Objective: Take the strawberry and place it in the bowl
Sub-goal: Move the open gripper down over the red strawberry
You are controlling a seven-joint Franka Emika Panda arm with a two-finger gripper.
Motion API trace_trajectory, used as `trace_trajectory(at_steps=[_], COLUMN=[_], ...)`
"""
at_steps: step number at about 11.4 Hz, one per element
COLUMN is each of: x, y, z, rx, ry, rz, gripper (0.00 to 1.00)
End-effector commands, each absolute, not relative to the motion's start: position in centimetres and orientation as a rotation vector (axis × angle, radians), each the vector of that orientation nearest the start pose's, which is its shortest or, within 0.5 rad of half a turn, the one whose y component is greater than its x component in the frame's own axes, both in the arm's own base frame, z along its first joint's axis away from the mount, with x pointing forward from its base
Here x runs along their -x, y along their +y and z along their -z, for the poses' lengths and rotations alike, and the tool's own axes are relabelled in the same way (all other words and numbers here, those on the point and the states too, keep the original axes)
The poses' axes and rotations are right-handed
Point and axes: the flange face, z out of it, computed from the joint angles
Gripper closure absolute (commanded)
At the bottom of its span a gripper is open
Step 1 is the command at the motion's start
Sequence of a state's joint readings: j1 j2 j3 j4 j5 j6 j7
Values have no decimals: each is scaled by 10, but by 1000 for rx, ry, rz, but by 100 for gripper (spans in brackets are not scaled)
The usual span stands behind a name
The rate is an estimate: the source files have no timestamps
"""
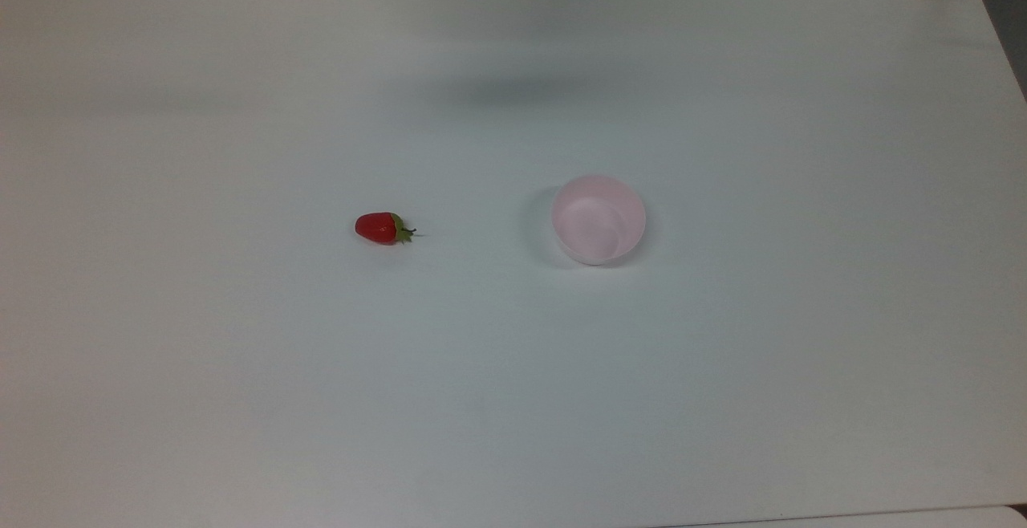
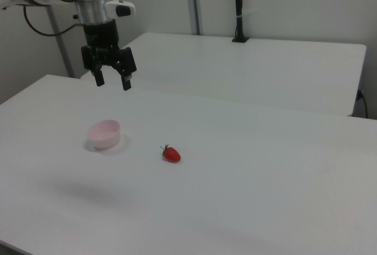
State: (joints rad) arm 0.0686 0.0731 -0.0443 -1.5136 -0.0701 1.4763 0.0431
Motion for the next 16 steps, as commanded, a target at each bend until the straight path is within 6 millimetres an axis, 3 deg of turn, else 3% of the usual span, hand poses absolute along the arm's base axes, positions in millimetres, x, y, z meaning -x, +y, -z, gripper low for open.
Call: trace_trajectory(at_steps=[1,9,11,16], x=[-564,-569,-578,-615], y=[12,14,15,16], z=[-592,-584,-570,-531], rx=[3211,3208,3211,3209], ry=[0,-3,-9,-121], rz=[-166,-178,-210,-86], gripper=[0,0,0,0])
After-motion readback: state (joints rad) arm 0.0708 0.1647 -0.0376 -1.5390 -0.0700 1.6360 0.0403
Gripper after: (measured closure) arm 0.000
